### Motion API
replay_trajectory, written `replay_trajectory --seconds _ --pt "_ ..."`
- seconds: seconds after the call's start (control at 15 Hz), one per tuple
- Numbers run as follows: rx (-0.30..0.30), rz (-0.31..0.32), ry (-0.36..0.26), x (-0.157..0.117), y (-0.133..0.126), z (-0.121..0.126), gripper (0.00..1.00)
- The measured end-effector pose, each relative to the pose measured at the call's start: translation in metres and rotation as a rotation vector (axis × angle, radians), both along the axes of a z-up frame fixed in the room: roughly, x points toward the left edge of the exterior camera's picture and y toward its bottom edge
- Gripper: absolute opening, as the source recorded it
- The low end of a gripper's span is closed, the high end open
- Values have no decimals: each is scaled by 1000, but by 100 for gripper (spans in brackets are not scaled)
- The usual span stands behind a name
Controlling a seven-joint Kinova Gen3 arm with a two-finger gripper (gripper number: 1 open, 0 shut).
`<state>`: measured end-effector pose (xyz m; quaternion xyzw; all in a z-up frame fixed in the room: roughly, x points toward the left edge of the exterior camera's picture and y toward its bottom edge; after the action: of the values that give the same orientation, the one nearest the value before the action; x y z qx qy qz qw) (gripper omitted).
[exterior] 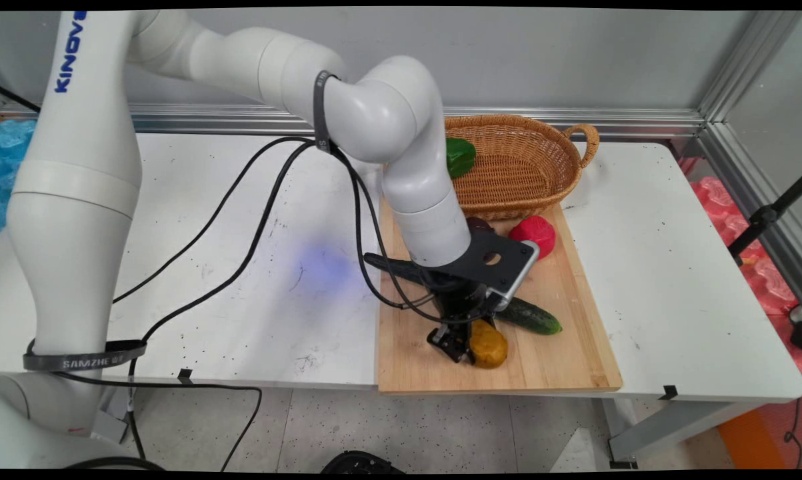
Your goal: Place the picked object in the vegetable basket
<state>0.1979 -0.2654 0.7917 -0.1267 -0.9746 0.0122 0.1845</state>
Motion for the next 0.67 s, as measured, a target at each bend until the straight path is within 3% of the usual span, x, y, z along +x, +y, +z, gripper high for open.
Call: replay_trajectory --seconds 0.4,0.67 --pt "-14 -50 1 1 -3 23 0" --pt "-17 -70 19 5 -5 54 0"
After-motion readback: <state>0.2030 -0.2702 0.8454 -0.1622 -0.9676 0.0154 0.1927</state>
